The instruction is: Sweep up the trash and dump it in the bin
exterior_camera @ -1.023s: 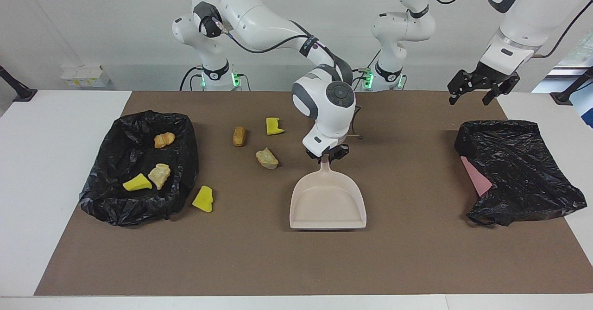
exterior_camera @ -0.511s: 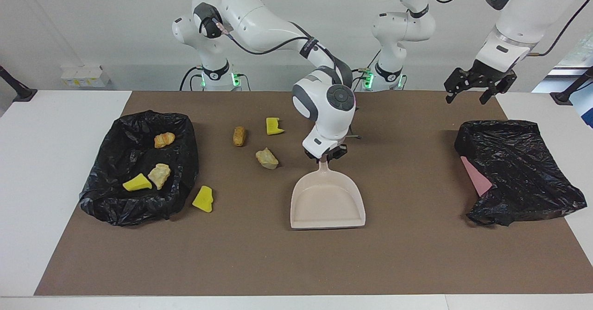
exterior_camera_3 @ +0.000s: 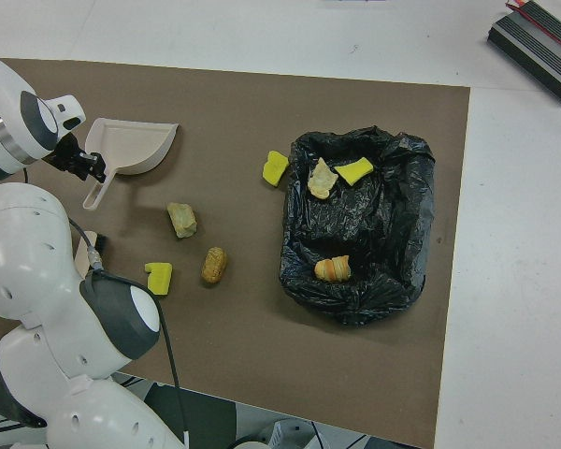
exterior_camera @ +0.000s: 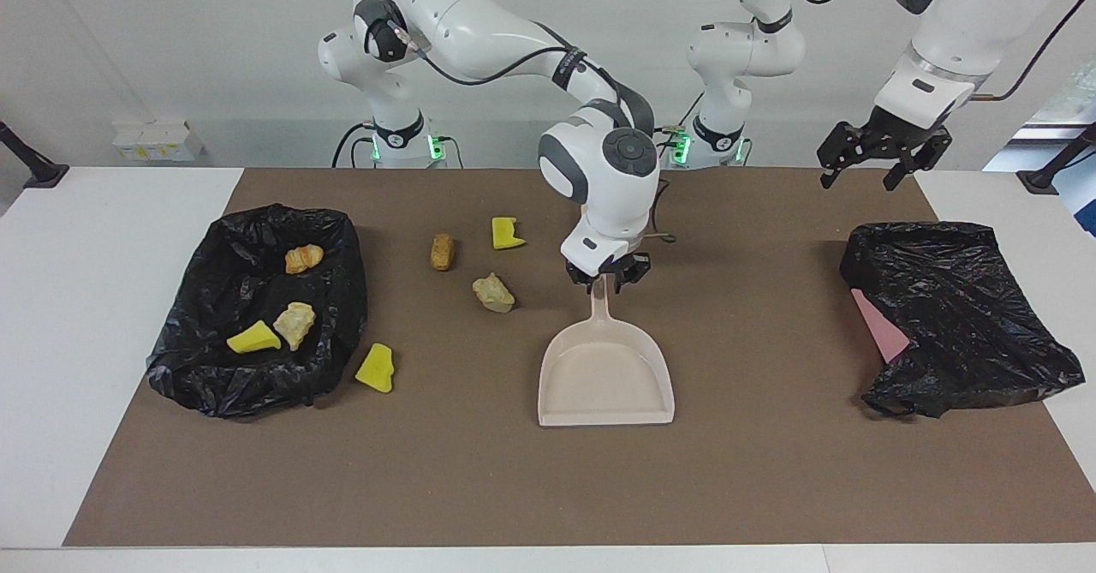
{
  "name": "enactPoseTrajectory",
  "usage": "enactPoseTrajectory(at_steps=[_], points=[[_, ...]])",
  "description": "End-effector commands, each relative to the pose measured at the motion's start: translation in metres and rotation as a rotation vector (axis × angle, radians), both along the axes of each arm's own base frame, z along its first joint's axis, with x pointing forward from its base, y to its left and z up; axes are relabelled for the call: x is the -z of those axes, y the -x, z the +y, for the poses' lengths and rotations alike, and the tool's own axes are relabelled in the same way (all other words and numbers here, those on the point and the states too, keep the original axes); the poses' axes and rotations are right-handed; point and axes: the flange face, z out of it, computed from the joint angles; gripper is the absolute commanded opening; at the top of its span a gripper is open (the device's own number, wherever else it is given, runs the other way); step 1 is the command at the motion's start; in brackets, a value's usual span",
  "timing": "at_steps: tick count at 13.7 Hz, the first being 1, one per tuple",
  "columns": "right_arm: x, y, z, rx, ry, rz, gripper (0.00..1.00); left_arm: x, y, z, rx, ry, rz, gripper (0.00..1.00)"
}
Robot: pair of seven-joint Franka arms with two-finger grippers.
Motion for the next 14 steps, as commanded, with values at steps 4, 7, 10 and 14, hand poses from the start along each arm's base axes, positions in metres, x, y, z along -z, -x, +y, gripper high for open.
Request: enactPoseTrajectory(at_steps=[4,7,10,14], points=[[-0.024,0.094,0.008,-0.018,0.036,0.07,0.62,-0.003,0.005,-0.001,0.01,-0.009,-0.006,1.0],[-0.019,0.135,0.015,-0.051,0.054,0.107,0.72,0.005,0.001,-0.013,0.024,-0.006,0.007,1.0],[-0.012,0.171,0.016,-0.067,0.063,0.147,0.74,0.02,-0.009,-0.032,0.048,0.011,0.004,1.0],[0.017,0.226,-0.002,-0.058,0.016,0.166,0.73,0.053,-0.031,-0.073,0.101,0.026,-0.017,1.0]])
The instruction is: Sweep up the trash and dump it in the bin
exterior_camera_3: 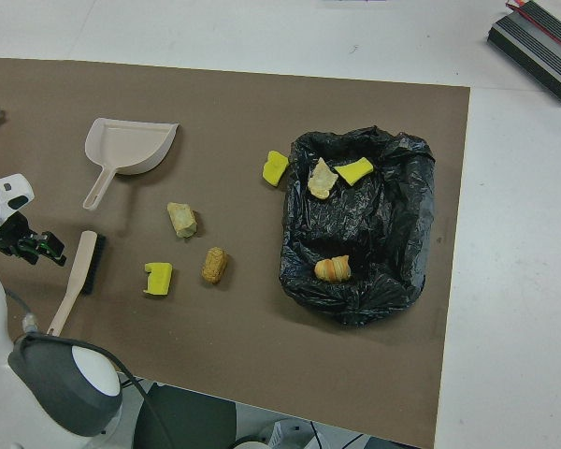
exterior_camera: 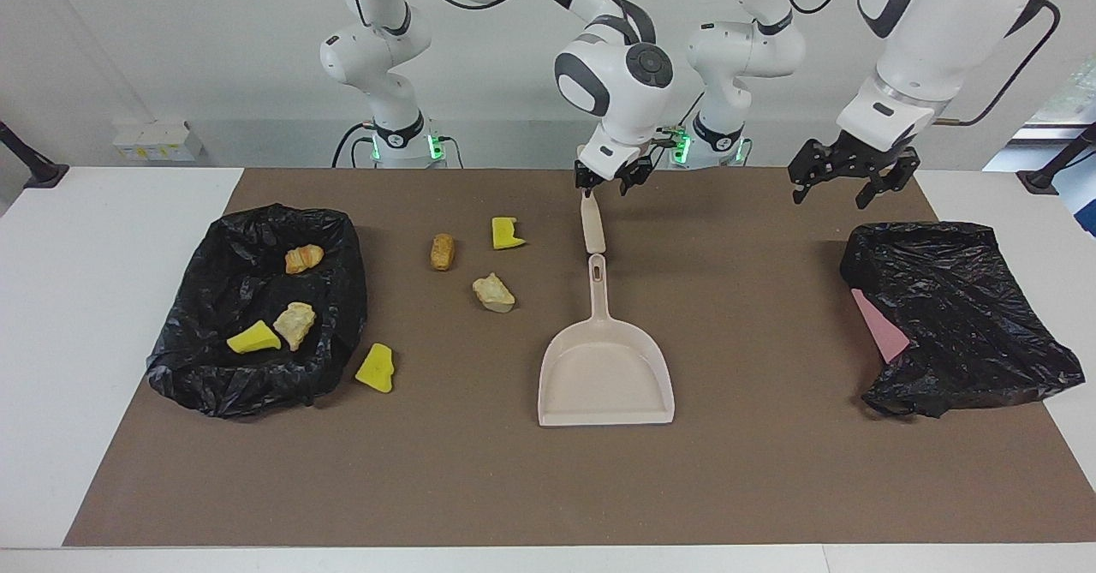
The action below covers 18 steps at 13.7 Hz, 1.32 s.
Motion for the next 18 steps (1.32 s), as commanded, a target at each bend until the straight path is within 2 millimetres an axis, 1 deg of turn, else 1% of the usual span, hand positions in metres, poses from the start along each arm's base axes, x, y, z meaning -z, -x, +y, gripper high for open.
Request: enactPoseTrajectory(at_steps=[1,2,3,5,6,8,10,11,13,14,15,16,17,18], points=[[0.015,0.041,-0.027,0.05,-0.028,0.009,0.73,0.025,-0.013,-0.03,0.03,0.024,-0.02,1.0],[0.018,0.053,-0.031,0.049,-0.027,0.023,0.73,0.035,-0.017,-0.043,0.029,0.023,-0.021,1.0],[0.023,0.065,-0.036,0.048,-0.019,0.035,0.73,0.047,-0.021,-0.063,0.016,0.023,-0.025,1.0],[0.028,0.083,-0.038,0.065,-0.047,0.053,0.72,0.067,-0.025,-0.095,-0.01,0.027,-0.034,1.0],[0.031,0.092,-0.037,0.062,-0.057,0.052,0.72,0.081,-0.026,-0.114,-0.011,0.024,-0.028,1.0],[0.038,0.1,-0.035,0.066,-0.068,0.048,0.71,0.114,-0.026,-0.16,-0.053,0.027,-0.034,1.0],[0.041,0.1,-0.034,0.067,-0.073,0.043,0.7,0.138,-0.022,-0.191,-0.08,0.046,-0.058,1.0],[0.041,0.1,-0.034,0.07,-0.074,0.044,0.69,0.153,-0.014,-0.21,-0.076,0.051,-0.052,1.0],[0.042,0.1,-0.034,0.071,-0.076,0.042,0.64,0.178,-0.003,-0.237,-0.084,0.055,-0.056,1.0],[0.042,0.099,-0.034,0.072,-0.076,0.042,0.59,0.19,0.003,-0.241,-0.088,0.055,-0.056,1.0],[0.042,0.1,-0.034,0.071,-0.077,0.041,0.53,0.204,0.016,-0.254,-0.063,0.057,-0.058,1.0],[0.042,0.1,-0.034,0.078,-0.074,0.042,0.43,0.217,0.025,-0.261,-0.07,0.059,-0.059,1.0],[0.043,0.1,-0.034,0.099,-0.067,0.042,0.22,0.224,0.031,-0.268,-0.081,0.062,-0.061,1.0],[0.043,0.1,-0.034,0.119,-0.063,0.043,0.04,0.236,0.037,-0.279,-0.088,0.053,-0.048,1.0]])
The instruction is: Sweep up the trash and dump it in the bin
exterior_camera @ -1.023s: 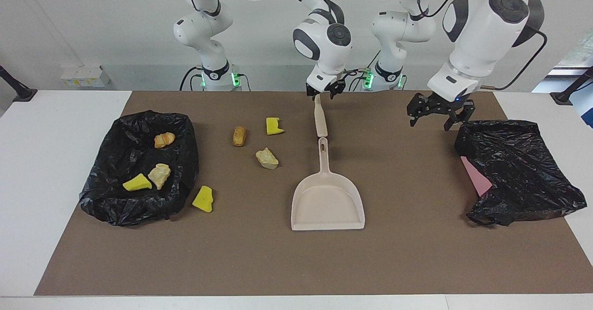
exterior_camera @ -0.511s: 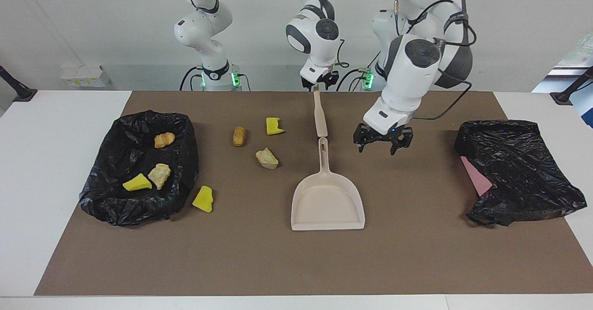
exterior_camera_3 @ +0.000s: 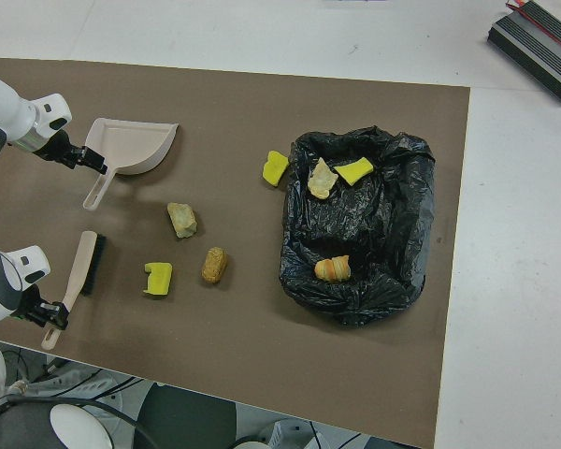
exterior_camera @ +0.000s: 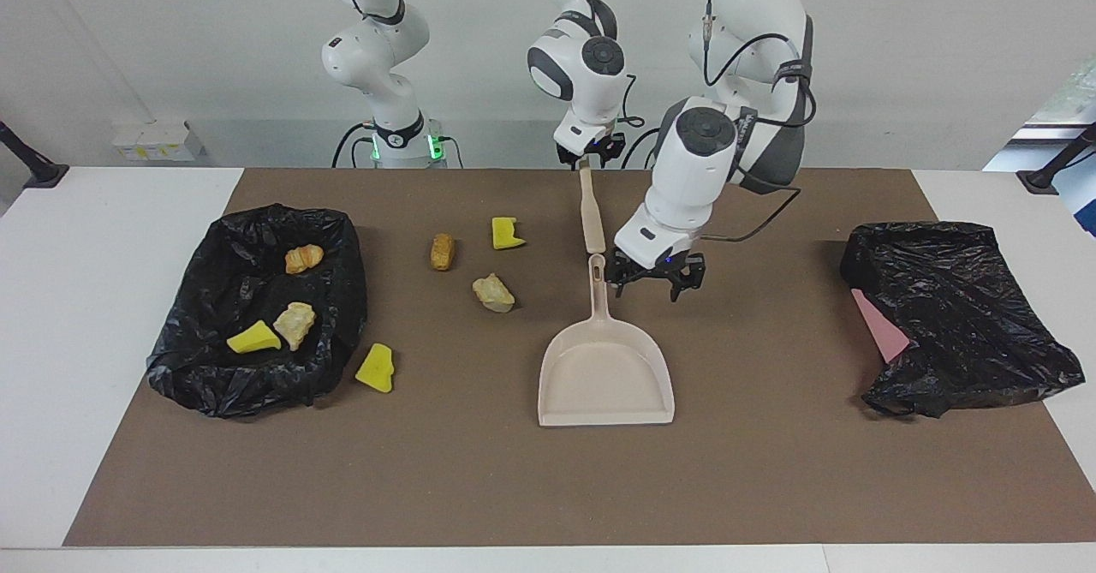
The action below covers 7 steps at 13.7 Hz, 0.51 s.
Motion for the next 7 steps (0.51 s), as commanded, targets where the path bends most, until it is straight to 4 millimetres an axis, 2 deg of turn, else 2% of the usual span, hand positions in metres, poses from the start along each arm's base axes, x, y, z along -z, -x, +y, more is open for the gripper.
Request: enactPoseTrajectory(at_steps=[1,2,3,5,7], points=[[-0.004,0.003,-0.003,0.083,-0.011,-0.001,0.0,0.014,0.015,-0.013,-0.04,0.003,0.006,0.68],[-0.005,0.002,-0.001,0.101,-0.009,-0.001,0.0,0.014,0.015,-0.013,-0.046,0.001,0.009,0.29],[-0.009,0.0,0.001,0.107,-0.016,-0.006,0.0,0.013,0.014,-0.012,-0.036,0.003,0.006,0.0],[-0.022,-0.001,0.002,0.155,-0.016,-0.011,0.0,0.003,0.005,-0.006,-0.048,0.009,-0.003,0.0],[-0.047,-0.001,-0.004,0.203,-0.025,-0.029,0.0,-0.005,-0.003,0.006,-0.051,0.009,-0.018,0.0]])
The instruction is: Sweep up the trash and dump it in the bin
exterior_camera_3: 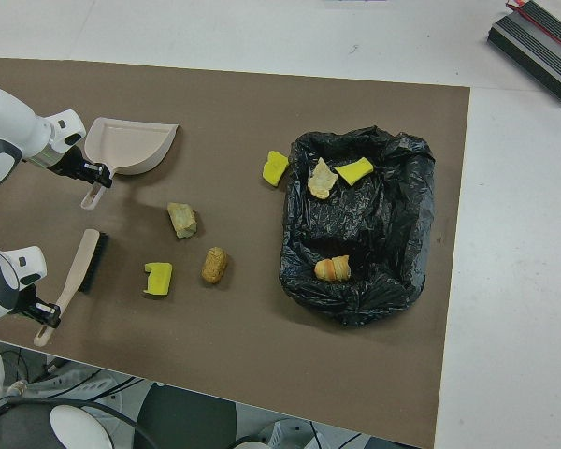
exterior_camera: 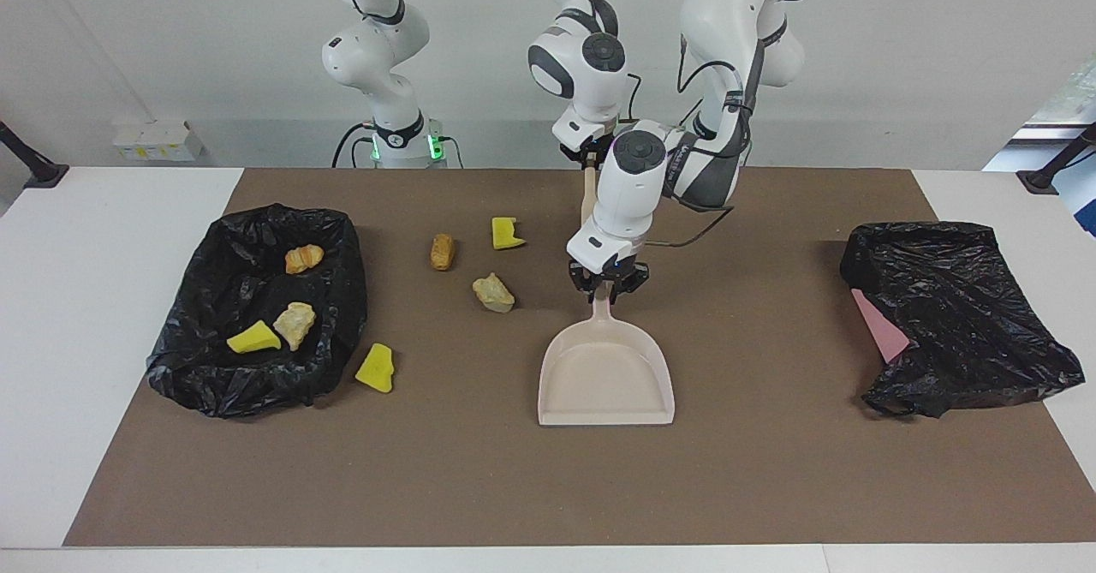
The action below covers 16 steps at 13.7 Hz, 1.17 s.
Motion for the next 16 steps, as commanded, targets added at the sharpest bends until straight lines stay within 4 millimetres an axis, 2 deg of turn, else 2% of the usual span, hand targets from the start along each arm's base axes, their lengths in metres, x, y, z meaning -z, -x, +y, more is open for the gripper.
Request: enactPoseTrajectory(at_steps=[1,4,6,10,11,13,14,16], points=[[-0.043,0.001,-0.015,0.063,-0.028,-0.009,0.0,-0.017,-0.014,0.019,0.005,0.012,-0.027,0.0],[-0.077,-0.007,-0.049,0.133,0.028,0.011,0.0,-0.035,-0.032,0.05,0.053,0.001,-0.037,0.0],[-0.081,-0.017,-0.069,0.188,0.087,0.026,0.0,-0.048,-0.048,0.074,0.128,-0.011,-0.035,0.0],[-0.071,-0.049,-0.105,0.402,0.189,0.034,0.0,-0.065,-0.058,0.122,0.352,-0.037,-0.021,0.0],[-0.065,-0.062,-0.124,0.423,0.237,0.031,0.0,-0.067,-0.057,0.132,0.445,-0.045,-0.003,0.0],[-0.055,-0.08,-0.16,0.384,0.332,0.017,0.0,-0.072,-0.059,0.161,0.598,-0.052,0.025,0.0],[-0.052,-0.092,-0.176,0.347,0.345,0.014,0.0,-0.074,-0.055,0.165,0.678,-0.052,0.053,0.0],[-0.047,-0.098,-0.19,0.28,0.368,0.022,0.0,-0.07,-0.047,0.179,0.835,-0.044,0.099,0.0]])
